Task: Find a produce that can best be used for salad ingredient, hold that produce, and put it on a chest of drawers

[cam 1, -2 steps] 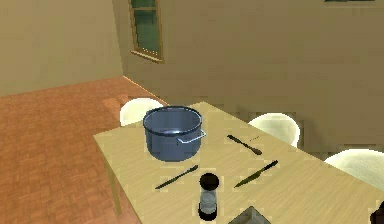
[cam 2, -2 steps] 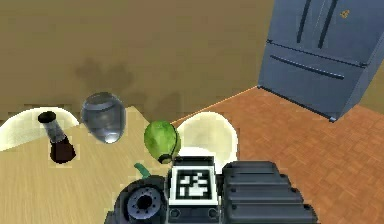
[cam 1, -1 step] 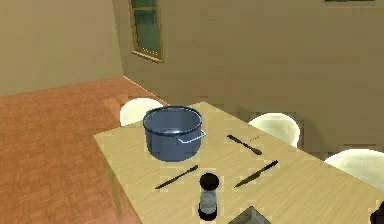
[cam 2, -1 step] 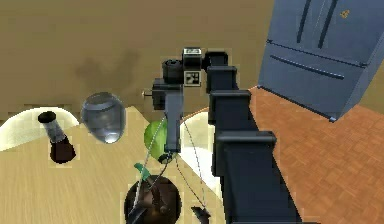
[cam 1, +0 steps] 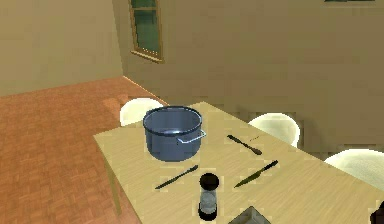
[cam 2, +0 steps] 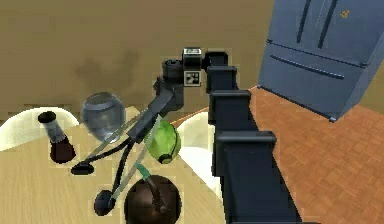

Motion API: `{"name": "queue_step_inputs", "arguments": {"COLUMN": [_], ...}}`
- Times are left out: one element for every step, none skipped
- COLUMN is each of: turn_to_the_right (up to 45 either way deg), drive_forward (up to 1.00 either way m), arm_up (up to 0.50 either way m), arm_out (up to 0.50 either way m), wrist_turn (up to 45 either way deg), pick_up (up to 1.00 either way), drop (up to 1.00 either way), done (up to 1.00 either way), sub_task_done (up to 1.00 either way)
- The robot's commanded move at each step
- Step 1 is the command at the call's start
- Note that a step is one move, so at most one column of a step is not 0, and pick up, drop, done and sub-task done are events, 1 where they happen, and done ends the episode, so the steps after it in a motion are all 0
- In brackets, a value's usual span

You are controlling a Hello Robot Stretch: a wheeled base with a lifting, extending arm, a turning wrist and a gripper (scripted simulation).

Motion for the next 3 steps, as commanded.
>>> {"name": "queue_step_inputs", "arguments": {"turn_to_the_right": [0.0, 0.0, 0.0], "drive_forward": [0.00, 0.00, 0.00], "arm_up": [0.00, 0.00, 0.00], "arm_out": [0.00, 0.00, 0.02], "wrist_turn": [45.0, 45.0, 0.0], "pick_up": [0.00, 0.00, 0.00], "drop": [0.00, 0.00, 0.00], "done": [0.00, 0.00, 0.00], "sub_task_done": [0.00, 0.00, 0.00]}}
